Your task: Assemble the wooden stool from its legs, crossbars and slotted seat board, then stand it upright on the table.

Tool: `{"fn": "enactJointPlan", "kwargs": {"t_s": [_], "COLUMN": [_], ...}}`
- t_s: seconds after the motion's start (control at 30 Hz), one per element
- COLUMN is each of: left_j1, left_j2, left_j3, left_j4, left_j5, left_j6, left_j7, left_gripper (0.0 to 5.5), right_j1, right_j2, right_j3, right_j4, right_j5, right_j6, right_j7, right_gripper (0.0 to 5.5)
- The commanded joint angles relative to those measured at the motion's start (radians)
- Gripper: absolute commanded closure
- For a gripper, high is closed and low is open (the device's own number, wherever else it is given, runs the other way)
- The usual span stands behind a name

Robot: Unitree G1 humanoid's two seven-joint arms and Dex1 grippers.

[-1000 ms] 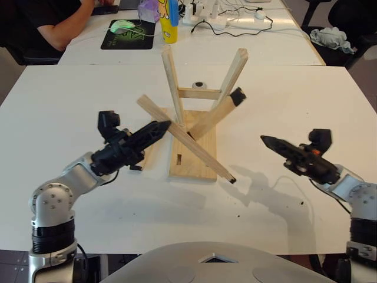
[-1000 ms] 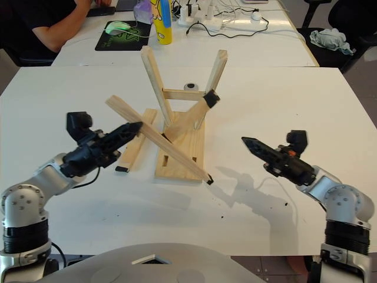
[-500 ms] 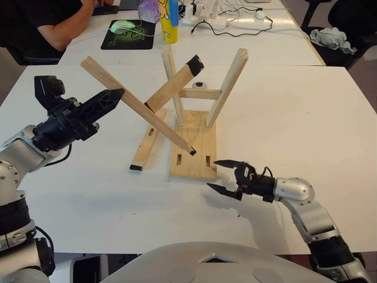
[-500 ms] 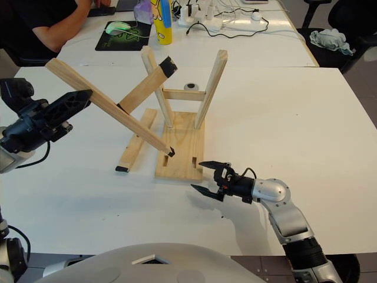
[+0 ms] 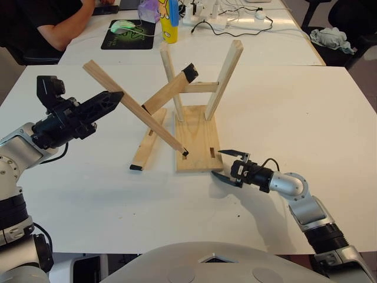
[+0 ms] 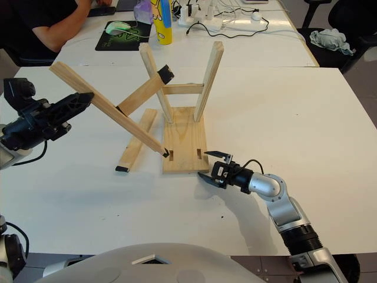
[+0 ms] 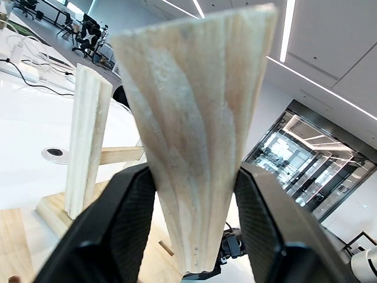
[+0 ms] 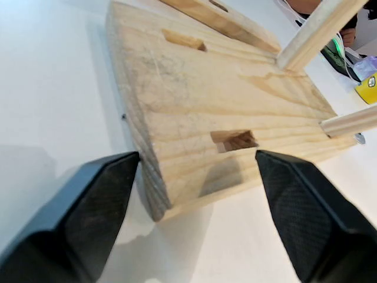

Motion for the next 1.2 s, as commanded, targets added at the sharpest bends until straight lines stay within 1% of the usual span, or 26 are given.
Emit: {"fn": "enactJointPlan", "kwargs": {"t_s": [0.03, 0.13, 0.23, 0.37, 0.5, 0.6, 0.7, 0.87, 1.03, 1.2], "left_j1": [0.014, -0.009, -0.041, -0.094, -0.125, -0.134, -0.143, -0.138, -0.116, -0.114], "left_j2": [-0.026, -0.059, -0.098, -0.122, -0.122, -0.113, -0.108, -0.115, -0.120, -0.112], "left_j3": [-0.034, -0.068, -0.131, -0.201, -0.282, -0.333, -0.362, -0.379, -0.402, -0.416], "left_j4": [-0.074, -0.126, -0.259, -0.355, -0.345, -0.302, -0.279, -0.264, -0.252, -0.239], "left_j5": [0.058, 0.112, 0.221, 0.307, 0.401, 0.485, 0.540, 0.586, 0.614, 0.642], "left_j6": [-0.023, -0.060, -0.137, -0.189, -0.232, -0.277, -0.308, -0.331, -0.341, -0.344], "left_j7": [0.020, 0.043, 0.109, 0.139, 0.101, 0.048, 0.006, -0.035, -0.071, -0.096], "left_gripper": [3.48, 3.48, 3.48, 3.48, 3.48, 3.48, 3.48, 3.48, 3.48, 3.48], "right_j1": [-0.055, -0.070, -0.070, -0.026, -0.042, -0.070, -0.065, -0.037, -0.025, -0.023], "right_j2": [-0.031, -0.035, -0.008, 0.034, 0.069, 0.123, 0.163, 0.221, 0.237, 0.238], "right_j3": [-0.020, -0.028, -0.057, -0.114, -0.121, -0.145, -0.132, -0.108, -0.082, -0.082], "right_j4": [0.058, 0.083, 0.070, -0.029, -0.109, -0.131, -0.149, -0.151, -0.130, -0.105], "right_j5": [-0.018, -0.010, 0.101, 0.374, 0.557, 0.650, 0.655, 0.622, 0.575, 0.536], "right_j6": [-0.030, -0.036, 0.025, 0.231, 0.446, 0.586, 0.647, 0.671, 0.672, 0.674], "right_j7": [-0.010, -0.013, 0.023, 0.097, 0.124, 0.063, 0.012, -0.054, -0.077, -0.096], "right_gripper": [1.82, 1.82, 1.82, 1.82, 1.82, 2.23, 2.66, 3.42, 4.01, 4.88]}}
